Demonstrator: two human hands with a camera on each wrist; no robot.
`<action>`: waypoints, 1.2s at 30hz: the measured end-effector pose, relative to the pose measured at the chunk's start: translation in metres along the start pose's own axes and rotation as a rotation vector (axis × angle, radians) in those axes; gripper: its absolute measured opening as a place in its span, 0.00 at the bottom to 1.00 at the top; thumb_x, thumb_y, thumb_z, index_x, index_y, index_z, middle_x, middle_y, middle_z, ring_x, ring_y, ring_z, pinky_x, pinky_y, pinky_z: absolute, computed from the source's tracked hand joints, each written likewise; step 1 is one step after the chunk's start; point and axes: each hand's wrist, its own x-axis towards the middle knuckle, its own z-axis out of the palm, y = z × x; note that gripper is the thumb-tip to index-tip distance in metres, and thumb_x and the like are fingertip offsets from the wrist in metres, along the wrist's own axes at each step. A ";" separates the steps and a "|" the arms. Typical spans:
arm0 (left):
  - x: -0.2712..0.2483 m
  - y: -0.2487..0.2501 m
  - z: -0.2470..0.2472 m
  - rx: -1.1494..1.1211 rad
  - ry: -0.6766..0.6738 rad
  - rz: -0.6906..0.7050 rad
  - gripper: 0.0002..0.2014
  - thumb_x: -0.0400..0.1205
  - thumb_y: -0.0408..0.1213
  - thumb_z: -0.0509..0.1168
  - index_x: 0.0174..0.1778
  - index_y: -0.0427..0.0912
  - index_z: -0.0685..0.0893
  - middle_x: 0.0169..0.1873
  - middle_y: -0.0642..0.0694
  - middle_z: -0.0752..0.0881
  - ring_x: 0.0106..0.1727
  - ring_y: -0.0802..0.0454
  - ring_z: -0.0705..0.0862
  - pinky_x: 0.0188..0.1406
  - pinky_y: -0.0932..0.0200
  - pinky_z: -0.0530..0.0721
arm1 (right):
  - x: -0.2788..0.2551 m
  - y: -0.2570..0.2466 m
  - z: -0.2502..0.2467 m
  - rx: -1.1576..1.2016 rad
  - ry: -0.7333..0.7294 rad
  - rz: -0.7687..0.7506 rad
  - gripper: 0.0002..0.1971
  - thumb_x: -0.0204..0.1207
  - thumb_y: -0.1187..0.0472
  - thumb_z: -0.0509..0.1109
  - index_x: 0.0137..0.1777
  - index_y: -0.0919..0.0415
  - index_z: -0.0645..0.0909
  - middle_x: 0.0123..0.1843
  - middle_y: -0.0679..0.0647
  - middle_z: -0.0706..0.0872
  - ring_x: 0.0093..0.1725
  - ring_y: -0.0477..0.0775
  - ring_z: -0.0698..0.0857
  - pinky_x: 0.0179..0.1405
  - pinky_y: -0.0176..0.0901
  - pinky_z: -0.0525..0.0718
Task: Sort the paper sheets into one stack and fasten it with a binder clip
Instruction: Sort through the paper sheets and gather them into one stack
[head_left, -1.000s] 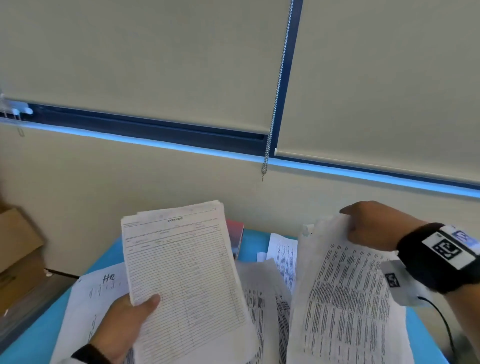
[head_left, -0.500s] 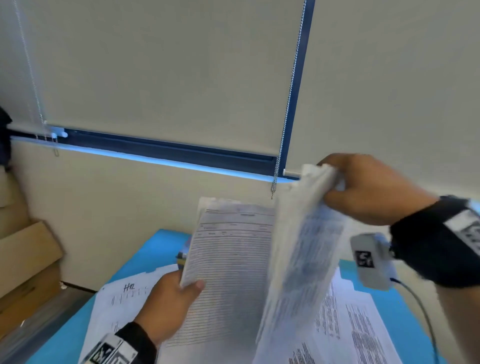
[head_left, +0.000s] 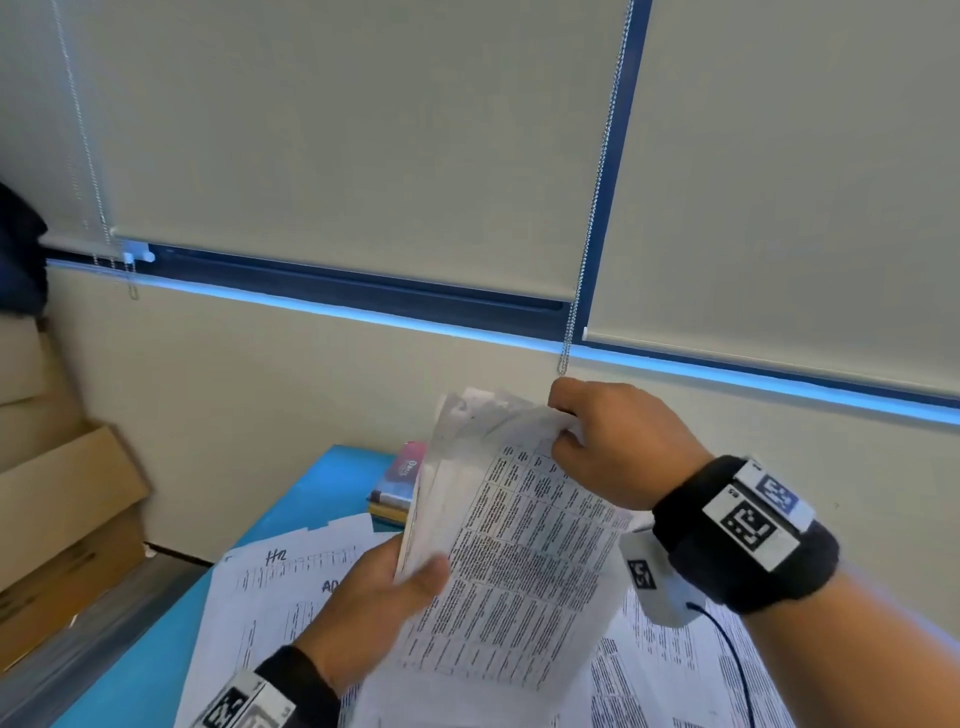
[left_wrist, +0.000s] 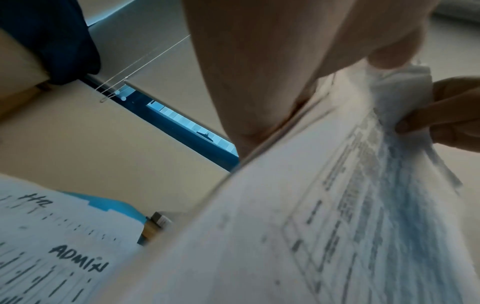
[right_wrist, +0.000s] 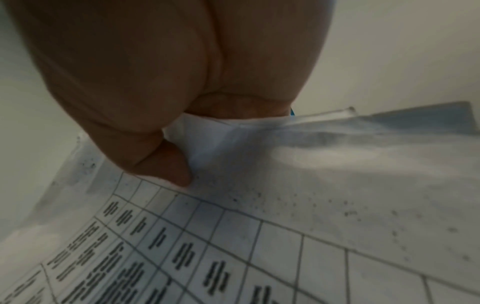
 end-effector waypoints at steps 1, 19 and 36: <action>0.001 -0.003 0.003 0.066 0.026 0.008 0.22 0.71 0.61 0.72 0.56 0.55 0.87 0.49 0.56 0.92 0.55 0.54 0.89 0.59 0.52 0.85 | -0.001 -0.001 0.003 -0.002 0.014 -0.009 0.03 0.77 0.59 0.62 0.42 0.51 0.72 0.34 0.49 0.81 0.33 0.54 0.79 0.26 0.43 0.71; 0.010 -0.039 -0.002 -0.246 0.483 -0.109 0.07 0.82 0.30 0.67 0.45 0.46 0.87 0.44 0.45 0.90 0.52 0.42 0.86 0.64 0.46 0.76 | -0.070 0.004 0.179 1.257 0.141 0.570 0.12 0.78 0.66 0.69 0.57 0.51 0.82 0.52 0.48 0.92 0.53 0.47 0.90 0.54 0.45 0.88; 0.020 -0.020 -0.016 -0.255 0.411 0.035 0.20 0.65 0.30 0.73 0.54 0.45 0.86 0.46 0.49 0.93 0.57 0.42 0.86 0.62 0.45 0.79 | -0.045 -0.012 0.146 1.270 0.312 0.427 0.03 0.77 0.63 0.72 0.44 0.61 0.87 0.35 0.50 0.90 0.36 0.47 0.87 0.37 0.40 0.83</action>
